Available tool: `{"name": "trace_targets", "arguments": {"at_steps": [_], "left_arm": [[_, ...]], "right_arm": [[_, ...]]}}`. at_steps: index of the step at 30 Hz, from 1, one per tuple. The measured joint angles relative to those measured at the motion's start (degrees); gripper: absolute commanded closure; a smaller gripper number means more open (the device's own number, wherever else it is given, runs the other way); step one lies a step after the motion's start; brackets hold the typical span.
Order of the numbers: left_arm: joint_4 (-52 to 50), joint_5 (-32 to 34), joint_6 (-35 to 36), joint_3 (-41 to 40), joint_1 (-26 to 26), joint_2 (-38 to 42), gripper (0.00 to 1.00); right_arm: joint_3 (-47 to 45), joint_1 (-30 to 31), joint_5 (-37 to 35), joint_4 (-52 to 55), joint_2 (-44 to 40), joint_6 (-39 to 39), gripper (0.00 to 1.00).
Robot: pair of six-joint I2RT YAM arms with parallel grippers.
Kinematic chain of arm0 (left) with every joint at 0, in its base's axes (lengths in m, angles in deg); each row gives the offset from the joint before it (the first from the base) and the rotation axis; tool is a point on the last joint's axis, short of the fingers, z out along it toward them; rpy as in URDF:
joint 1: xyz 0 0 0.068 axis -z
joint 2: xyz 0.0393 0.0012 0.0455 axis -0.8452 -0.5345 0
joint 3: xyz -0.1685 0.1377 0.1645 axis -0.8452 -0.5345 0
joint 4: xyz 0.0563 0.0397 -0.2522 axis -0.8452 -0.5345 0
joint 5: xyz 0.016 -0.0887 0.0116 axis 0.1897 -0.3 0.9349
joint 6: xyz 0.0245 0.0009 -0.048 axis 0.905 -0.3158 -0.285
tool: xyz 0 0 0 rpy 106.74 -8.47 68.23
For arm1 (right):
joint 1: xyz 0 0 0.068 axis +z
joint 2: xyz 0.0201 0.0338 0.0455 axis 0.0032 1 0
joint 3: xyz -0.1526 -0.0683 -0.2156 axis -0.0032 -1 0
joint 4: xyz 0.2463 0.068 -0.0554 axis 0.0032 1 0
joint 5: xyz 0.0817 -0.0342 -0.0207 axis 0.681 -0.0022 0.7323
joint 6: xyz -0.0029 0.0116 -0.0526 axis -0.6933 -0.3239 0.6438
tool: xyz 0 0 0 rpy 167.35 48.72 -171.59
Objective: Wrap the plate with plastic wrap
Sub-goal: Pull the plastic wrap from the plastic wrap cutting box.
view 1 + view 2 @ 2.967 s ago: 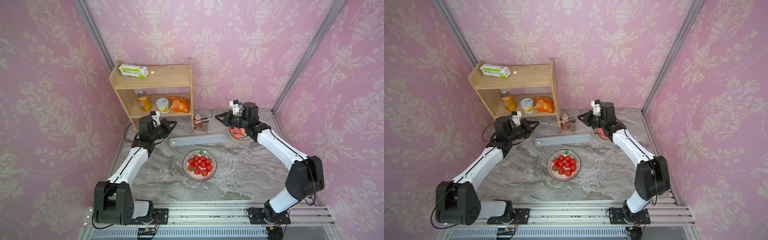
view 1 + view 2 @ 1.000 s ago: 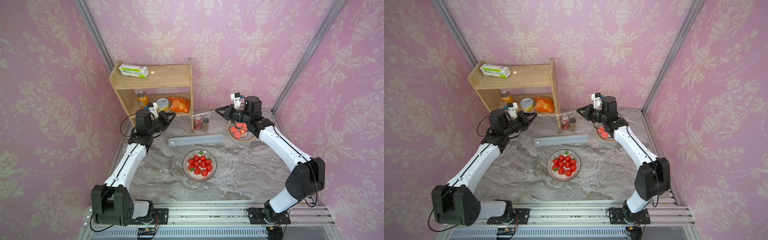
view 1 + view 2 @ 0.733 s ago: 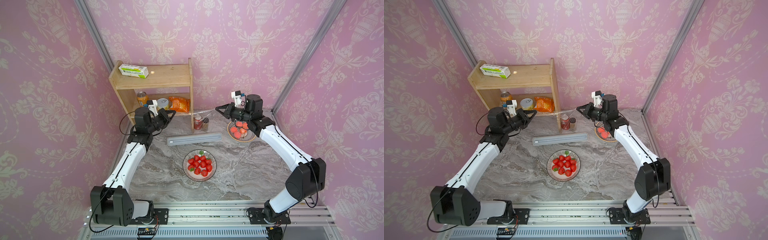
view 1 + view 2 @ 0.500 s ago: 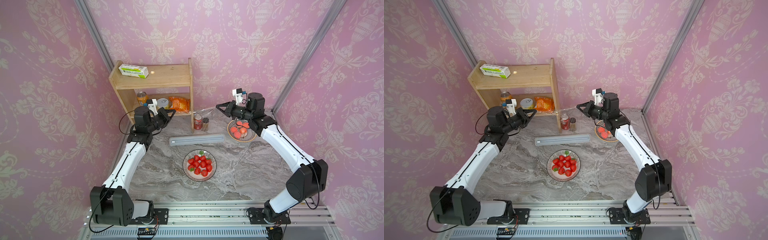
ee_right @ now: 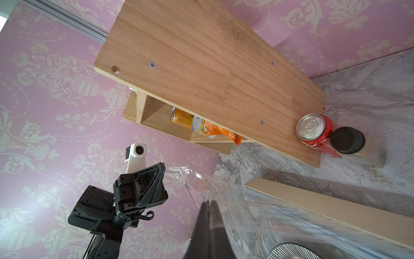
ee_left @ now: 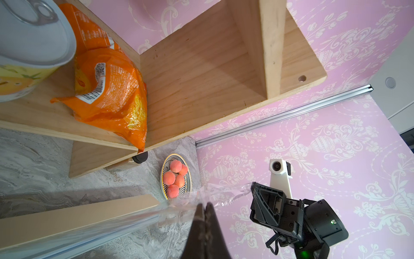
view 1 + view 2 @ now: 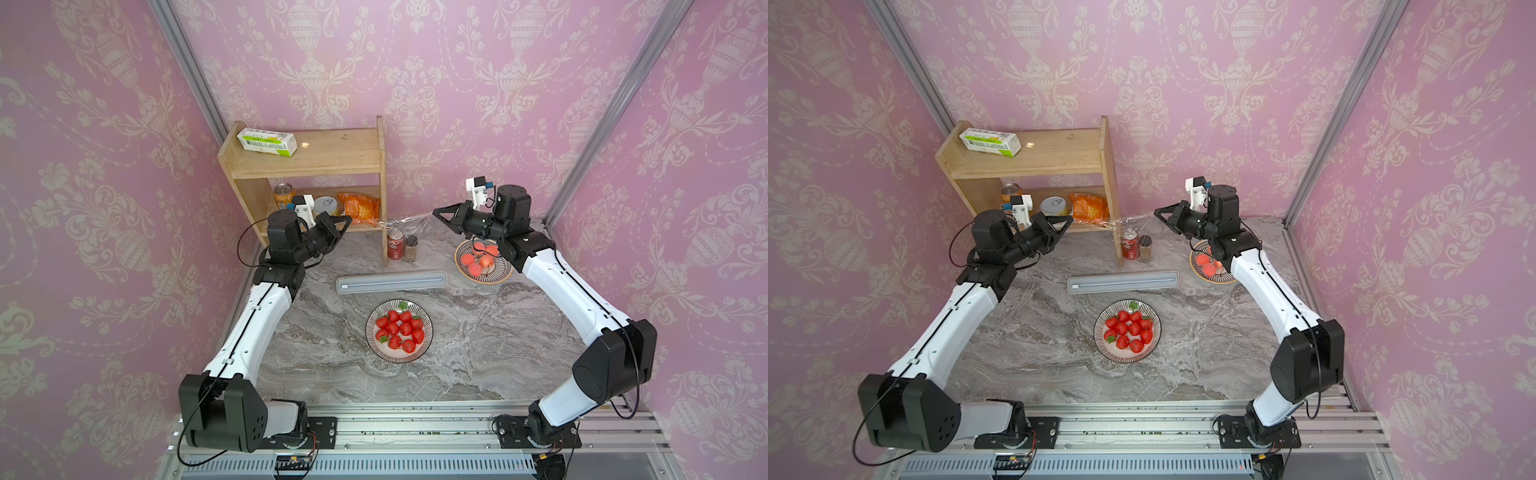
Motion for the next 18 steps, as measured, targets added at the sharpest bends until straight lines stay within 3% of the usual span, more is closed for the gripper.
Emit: {"name": "trace_targets", "arguments": {"at_steps": [18], "left_arm": [[-0.7, 0.2, 0.6, 1.2, 0.0, 0.0, 1.00]], "right_arm": [[0.9, -0.1, 0.0, 0.0, -0.1, 0.0, 1.00]]}}
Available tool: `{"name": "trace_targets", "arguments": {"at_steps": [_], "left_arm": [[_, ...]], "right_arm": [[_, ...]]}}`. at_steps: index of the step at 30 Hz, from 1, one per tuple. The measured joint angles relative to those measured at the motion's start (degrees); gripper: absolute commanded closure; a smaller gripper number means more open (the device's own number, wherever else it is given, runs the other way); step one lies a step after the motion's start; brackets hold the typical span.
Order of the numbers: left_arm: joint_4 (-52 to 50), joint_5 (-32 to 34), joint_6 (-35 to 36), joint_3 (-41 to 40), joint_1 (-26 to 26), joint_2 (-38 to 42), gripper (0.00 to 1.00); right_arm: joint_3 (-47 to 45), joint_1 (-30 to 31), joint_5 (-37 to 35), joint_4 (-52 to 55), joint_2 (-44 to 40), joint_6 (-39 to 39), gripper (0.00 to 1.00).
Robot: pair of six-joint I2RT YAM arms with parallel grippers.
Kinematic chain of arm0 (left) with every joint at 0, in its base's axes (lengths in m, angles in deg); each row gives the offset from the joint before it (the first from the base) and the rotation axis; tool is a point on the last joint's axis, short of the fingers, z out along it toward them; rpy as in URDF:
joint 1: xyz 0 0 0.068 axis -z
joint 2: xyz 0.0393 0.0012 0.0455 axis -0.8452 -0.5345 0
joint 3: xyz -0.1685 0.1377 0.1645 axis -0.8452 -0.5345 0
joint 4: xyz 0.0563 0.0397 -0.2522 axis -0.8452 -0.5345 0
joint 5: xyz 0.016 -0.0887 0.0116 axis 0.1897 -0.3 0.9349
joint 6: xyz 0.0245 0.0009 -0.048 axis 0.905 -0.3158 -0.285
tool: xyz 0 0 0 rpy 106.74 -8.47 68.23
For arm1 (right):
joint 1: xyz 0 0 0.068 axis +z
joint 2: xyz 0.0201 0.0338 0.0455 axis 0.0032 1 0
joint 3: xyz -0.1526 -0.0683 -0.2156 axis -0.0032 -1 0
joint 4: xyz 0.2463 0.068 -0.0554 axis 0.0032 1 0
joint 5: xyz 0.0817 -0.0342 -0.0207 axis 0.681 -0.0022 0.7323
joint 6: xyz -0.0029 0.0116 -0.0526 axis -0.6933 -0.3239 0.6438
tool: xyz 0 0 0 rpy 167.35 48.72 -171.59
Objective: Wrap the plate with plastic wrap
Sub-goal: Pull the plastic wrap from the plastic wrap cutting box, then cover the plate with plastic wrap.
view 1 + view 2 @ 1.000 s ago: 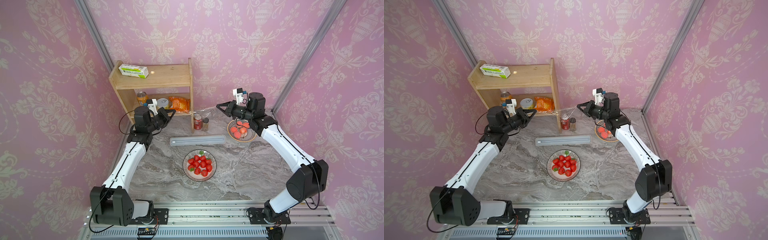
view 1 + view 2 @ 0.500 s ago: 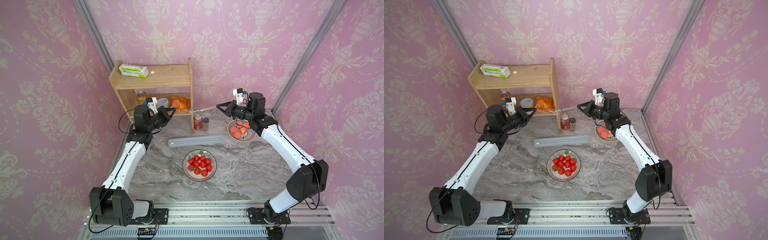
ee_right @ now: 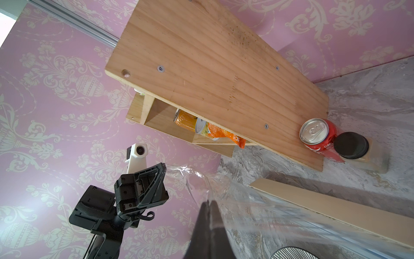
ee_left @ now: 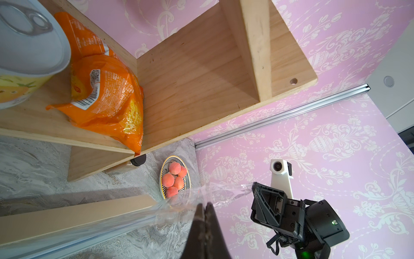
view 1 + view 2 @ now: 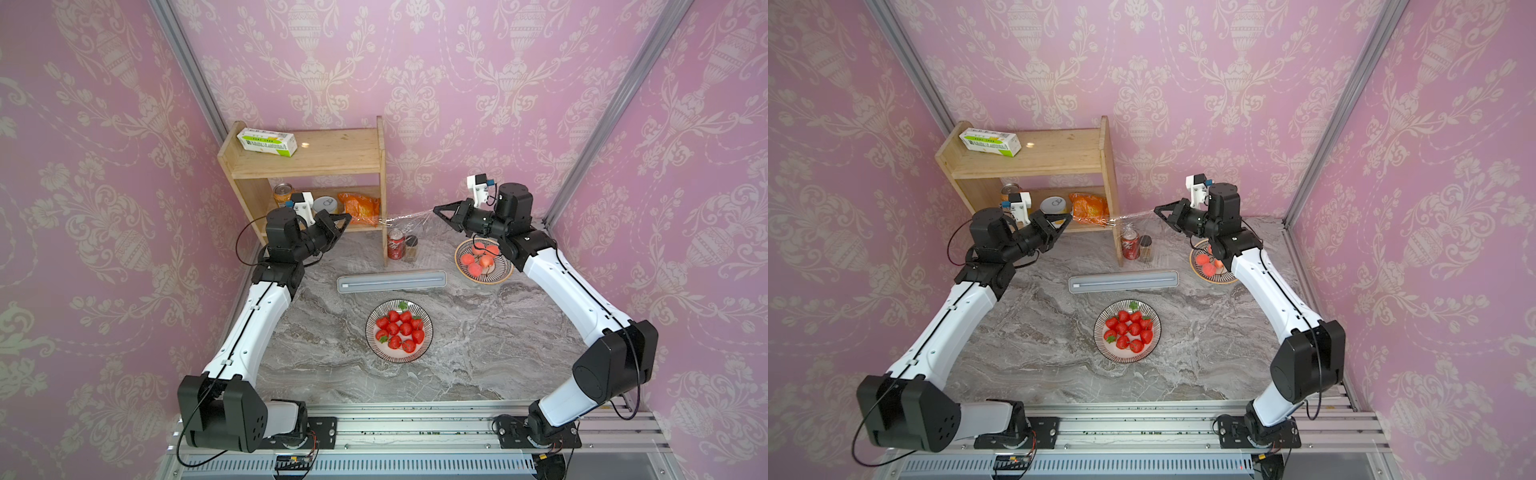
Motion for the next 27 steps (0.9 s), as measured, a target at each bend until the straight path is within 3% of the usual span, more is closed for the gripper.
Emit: {"name": "trace_targets", "arguments": {"at_steps": [12, 27], "left_arm": [[-3.2, 0.0, 3.6, -7.5, 0.7, 6.0, 1.00], [-22.1, 3.9, 6.6, -22.6, 9.3, 27.3, 1.00]], "right_arm": [[-10.5, -0.2, 0.3, -2.5, -4.5, 0.4, 1.00], [-28.6, 3.7, 1.4, 8.9, -19.2, 3.5, 1.00]]}}
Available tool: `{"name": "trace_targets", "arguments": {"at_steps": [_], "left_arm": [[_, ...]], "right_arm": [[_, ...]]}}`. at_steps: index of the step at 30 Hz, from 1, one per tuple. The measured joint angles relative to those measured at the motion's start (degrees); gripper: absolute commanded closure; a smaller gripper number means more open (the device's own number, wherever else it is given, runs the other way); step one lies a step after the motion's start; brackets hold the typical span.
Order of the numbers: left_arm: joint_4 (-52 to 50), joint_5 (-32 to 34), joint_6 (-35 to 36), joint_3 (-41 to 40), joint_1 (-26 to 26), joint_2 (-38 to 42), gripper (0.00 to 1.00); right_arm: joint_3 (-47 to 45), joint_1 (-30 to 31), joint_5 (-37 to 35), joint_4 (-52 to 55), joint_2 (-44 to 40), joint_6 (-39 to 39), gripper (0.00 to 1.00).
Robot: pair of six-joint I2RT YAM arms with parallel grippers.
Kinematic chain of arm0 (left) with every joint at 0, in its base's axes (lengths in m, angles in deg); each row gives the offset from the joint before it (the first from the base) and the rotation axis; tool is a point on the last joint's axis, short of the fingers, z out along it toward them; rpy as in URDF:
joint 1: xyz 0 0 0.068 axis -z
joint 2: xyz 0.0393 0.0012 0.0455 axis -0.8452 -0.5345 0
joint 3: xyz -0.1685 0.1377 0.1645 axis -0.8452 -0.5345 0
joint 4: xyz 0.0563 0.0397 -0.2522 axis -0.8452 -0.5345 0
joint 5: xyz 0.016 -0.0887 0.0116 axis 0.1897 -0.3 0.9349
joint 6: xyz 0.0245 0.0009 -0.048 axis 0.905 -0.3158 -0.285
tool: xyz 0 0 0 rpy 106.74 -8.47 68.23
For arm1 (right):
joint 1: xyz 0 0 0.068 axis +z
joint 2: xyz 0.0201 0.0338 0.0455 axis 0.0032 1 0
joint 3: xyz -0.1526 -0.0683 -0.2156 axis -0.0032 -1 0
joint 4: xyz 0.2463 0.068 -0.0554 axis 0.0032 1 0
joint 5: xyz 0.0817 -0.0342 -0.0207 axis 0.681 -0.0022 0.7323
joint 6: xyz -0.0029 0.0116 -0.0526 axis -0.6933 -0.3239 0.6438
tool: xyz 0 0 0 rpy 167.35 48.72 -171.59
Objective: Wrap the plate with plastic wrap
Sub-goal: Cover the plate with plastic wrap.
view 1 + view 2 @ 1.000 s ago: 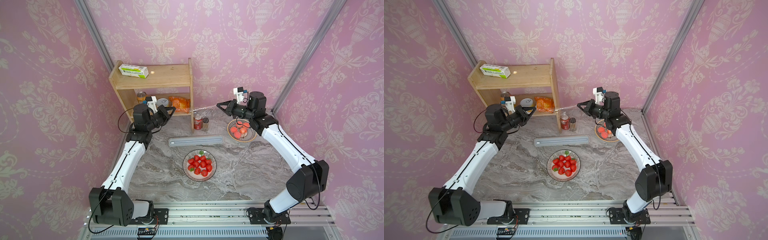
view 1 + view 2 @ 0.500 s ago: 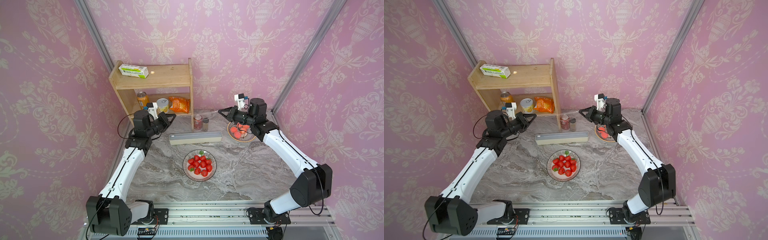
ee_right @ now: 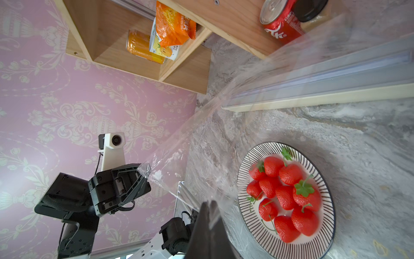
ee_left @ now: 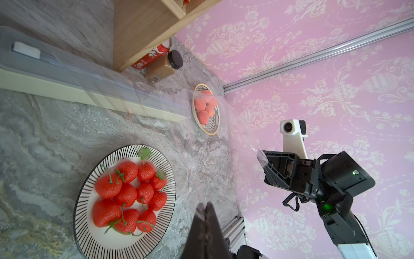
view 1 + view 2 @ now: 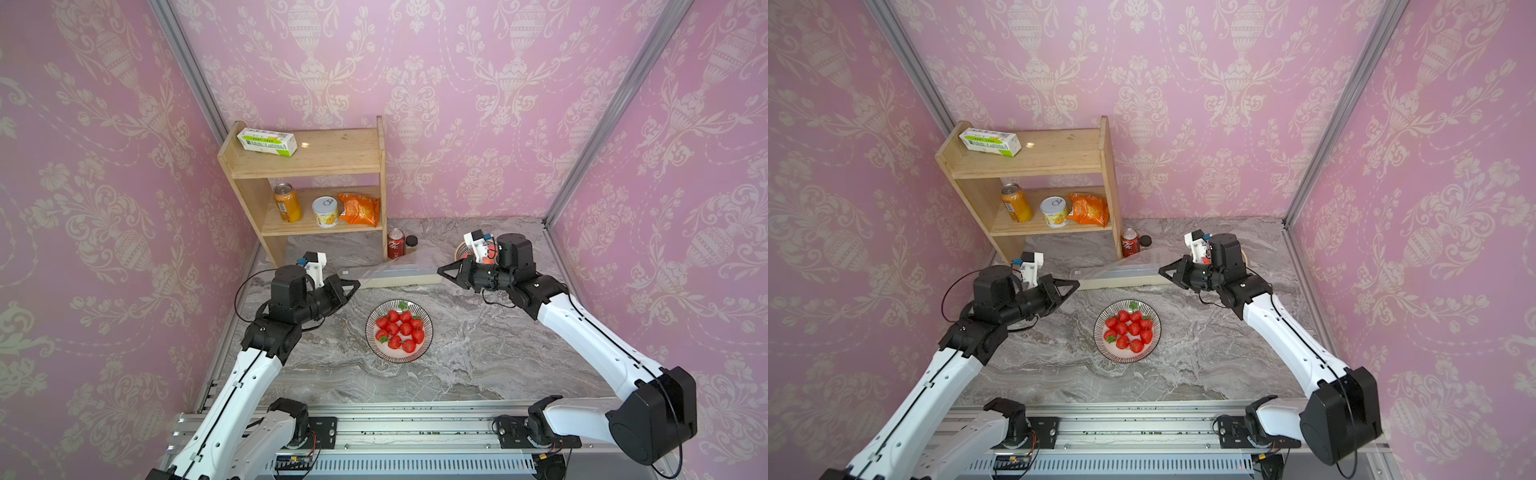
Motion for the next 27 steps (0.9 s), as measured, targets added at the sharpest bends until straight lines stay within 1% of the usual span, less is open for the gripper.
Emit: {"name": "trace_targets", "arguments": {"at_steps": [4, 7, 10, 17, 27], "left_arm": [[-4.2, 1.6, -1.1, -3.1, 3.1, 4.5, 1.00], [-6.2, 2.5, -1.9, -5.6, 5.8, 6.2, 1.00], [-9.4, 3.3, -2.7, -7.8, 7.4, 7.1, 1.00], [-15.6, 3.8, -3.8, -8.8, 8.1, 10.0, 1.00], [-23.2, 2.0, -3.4, -9.0, 8.7, 9.4, 1.00]], "right_arm": [[-4.1, 0.2, 0.0, 3.8, -3.5, 0.6, 1.00], [-6.9, 0.8, 0.1, 6.2, -5.7, 0.6, 1.00], [-9.9, 1.3, 0.2, 8.8, -7.6, 0.6, 1.00], [-16.3, 1.8, 2.0, 14.1, -11.6, 0.6, 1.00], [-21.0, 4.2, 3.9, 18.0, -14.4, 0.6, 1.00]]}}
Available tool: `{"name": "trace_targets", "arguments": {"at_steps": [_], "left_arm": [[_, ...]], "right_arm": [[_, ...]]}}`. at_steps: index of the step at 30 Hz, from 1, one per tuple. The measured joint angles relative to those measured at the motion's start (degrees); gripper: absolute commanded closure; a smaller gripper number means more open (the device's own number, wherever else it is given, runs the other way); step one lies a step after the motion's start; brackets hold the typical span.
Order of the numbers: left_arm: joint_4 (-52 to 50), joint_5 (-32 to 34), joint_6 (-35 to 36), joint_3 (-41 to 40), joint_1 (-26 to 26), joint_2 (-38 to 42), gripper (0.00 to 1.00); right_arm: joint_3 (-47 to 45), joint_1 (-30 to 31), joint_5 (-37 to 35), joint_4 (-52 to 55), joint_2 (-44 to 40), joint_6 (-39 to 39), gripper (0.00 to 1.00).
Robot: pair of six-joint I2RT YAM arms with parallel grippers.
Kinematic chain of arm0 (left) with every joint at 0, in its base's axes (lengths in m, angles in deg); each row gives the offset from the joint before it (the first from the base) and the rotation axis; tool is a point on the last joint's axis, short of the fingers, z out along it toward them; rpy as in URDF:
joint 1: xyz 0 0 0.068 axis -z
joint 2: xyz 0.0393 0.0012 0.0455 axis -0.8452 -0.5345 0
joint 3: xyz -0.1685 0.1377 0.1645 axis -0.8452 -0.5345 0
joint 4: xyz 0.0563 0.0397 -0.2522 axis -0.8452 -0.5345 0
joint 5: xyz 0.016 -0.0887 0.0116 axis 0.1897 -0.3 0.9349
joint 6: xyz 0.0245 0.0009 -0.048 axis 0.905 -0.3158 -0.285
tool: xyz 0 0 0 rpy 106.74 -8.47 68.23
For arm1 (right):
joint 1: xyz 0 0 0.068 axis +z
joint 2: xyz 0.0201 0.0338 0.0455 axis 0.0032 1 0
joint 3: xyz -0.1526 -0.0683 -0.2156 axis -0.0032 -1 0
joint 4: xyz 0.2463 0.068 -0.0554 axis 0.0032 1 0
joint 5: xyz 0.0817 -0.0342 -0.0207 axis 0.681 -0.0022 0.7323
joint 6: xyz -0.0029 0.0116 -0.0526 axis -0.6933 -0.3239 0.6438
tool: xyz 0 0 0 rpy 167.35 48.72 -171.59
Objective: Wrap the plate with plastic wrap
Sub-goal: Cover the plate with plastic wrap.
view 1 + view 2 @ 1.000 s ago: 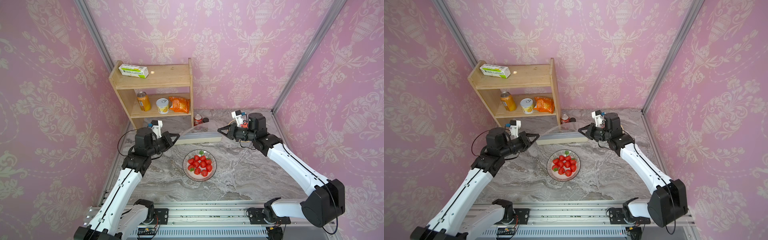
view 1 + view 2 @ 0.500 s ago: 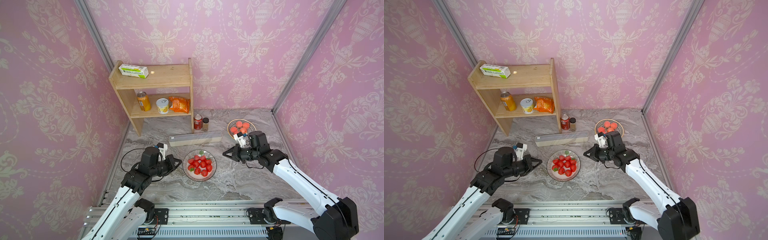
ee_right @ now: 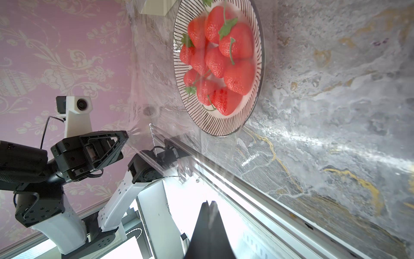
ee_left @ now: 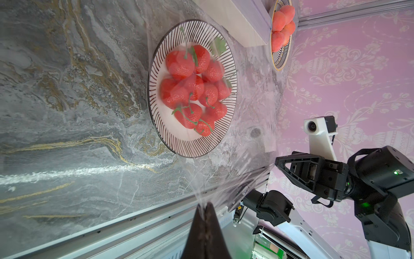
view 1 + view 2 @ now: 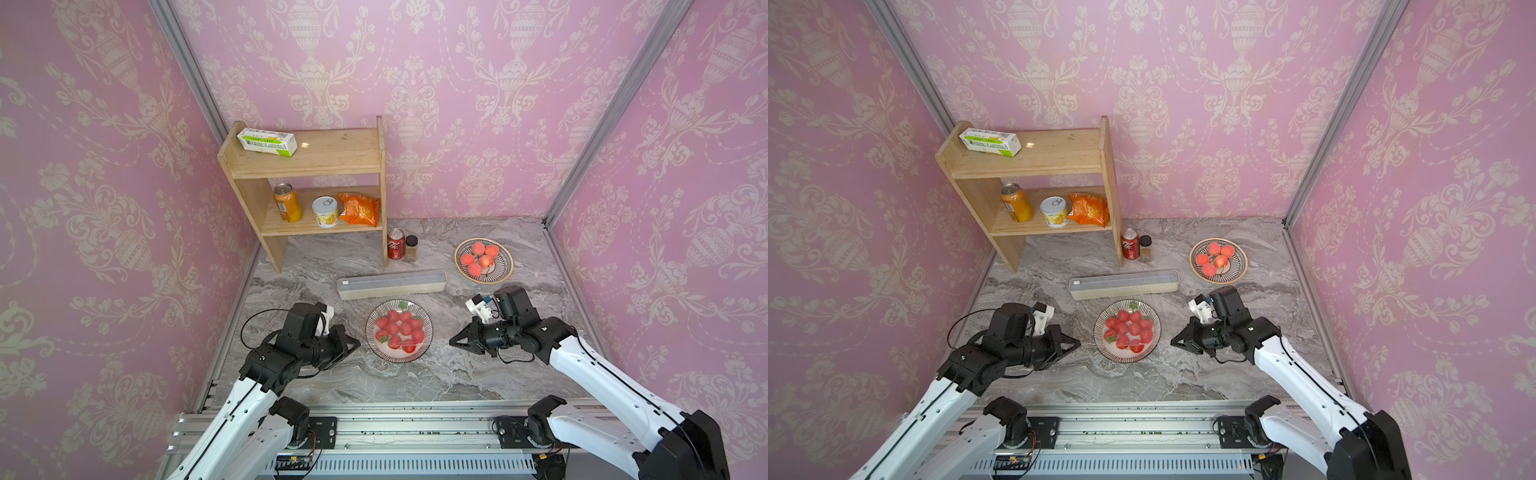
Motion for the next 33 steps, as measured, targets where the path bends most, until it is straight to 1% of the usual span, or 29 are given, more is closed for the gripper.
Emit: {"name": "trace_targets", "arguments": {"at_steps": [8, 17, 21, 27, 33], "left_arm": [[0.6, -1.8, -0.5, -5.9, 0.8, 0.0, 1.00], [5.1, -4.0, -2.6, -12.5, 1.4, -1.0, 1.00], [7.5, -4.5, -3.3, -14.5, 2.1, -4.2, 1.00], [11.4, -5.0, -3.2, -15.2, 2.3, -10.6, 1.00], [15.1, -4.9, -2.9, -15.3, 2.3, -16.7, 1.00]], "right_arm": [[-3.7, 2.8, -0.9, -0.7, 1.3, -0.3, 1.00], [-4.6, 6.3, -3.5, -2.7, 8.5, -0.6, 1.00], [-4.6, 7.3, -4.8, -3.8, 12.1, -0.6, 1.00], [-4.0, 7.8, -6.7, -5.1, 16.9, -0.2, 1.00], [-3.1, 7.8, -8.9, -6.7, 19.8, 0.0, 1.00]]}}
